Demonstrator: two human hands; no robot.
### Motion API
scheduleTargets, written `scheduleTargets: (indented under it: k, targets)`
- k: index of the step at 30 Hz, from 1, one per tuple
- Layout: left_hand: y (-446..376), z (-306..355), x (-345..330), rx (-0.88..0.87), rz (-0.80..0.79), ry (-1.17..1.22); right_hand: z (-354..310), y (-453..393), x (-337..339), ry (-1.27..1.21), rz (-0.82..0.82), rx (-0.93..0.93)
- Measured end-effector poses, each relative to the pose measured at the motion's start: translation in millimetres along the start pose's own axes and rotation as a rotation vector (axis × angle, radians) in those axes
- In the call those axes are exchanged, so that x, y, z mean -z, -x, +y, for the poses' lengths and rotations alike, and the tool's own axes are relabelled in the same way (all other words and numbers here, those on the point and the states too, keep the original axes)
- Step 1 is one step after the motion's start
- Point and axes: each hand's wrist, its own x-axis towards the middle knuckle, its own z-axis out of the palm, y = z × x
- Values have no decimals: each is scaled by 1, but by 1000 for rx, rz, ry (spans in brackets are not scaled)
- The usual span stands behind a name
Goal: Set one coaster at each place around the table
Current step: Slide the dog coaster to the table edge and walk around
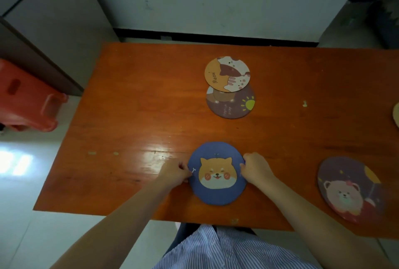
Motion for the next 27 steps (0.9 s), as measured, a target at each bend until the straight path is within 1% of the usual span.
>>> scheduleTargets:
  k: [3, 6, 12, 15, 19, 23, 27]
  targets:
    - [5, -11, 14, -21, 63, 4, -11, 8, -5, -55, -30, 15]
    - [6, -23, 26, -71, 90, -52, -21, 16, -10, -115, -28, 23]
    - [1, -35, 38, -100, 142, -88, -34, 21, -19, -275, 67, 22]
    - [1, -39, 39, -97, 141, -115, -40, 17, -25, -257, 108, 14]
    - [0, -45, 41, -131, 130, -158, -43, 16, -30, -189, 112, -3]
    - [4, -48, 41, -161, 111, -174, -42, 21, -30, -196, 106, 12]
    - [4, -49, 40, -180, 131, -177, -44, 24, -30, -197, 123, 10]
